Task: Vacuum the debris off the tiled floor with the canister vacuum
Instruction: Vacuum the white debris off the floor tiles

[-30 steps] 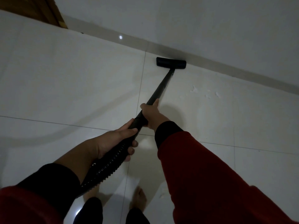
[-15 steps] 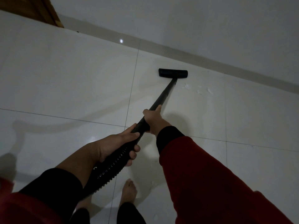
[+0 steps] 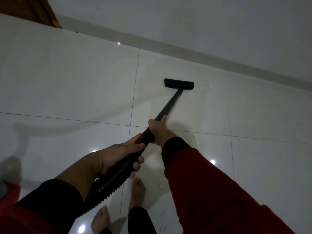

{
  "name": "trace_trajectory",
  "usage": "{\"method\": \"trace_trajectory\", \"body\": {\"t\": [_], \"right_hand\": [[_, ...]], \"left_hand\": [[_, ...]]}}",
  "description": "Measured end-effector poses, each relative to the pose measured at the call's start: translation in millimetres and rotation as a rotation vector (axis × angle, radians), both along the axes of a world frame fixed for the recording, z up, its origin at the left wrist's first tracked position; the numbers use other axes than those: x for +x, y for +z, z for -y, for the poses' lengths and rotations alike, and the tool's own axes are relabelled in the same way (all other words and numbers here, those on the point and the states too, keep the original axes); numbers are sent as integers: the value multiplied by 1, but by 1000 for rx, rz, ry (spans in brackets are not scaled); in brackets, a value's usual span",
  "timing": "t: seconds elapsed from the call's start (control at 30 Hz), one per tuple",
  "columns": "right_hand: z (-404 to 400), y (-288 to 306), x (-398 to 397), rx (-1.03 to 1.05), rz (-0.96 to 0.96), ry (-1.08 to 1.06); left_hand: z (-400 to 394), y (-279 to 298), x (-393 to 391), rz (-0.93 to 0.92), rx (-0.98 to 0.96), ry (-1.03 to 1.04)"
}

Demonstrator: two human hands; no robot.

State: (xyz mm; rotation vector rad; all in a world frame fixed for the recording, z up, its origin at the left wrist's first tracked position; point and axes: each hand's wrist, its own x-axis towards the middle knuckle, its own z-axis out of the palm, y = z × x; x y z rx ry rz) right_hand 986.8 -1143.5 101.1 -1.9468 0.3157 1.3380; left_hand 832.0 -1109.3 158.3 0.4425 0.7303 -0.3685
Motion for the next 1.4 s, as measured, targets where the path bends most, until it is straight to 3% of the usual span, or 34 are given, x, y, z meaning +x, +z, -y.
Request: {"method": "trace_trajectory", "body": {"t": [0.3, 0.5, 0.87, 1.4], "right_hand": [[3, 8, -19, -46, 11, 127], [15, 8, -29, -68, 9, 5], [38, 8, -83, -24, 4, 19], [141, 7, -179, -34, -20, 10]], "left_hand": [[3, 5, -20, 30, 38, -24], [11, 0, -27, 31, 16, -26], [29, 8, -80, 61, 64, -103], [135, 2, -177, 43, 86, -71]]}}
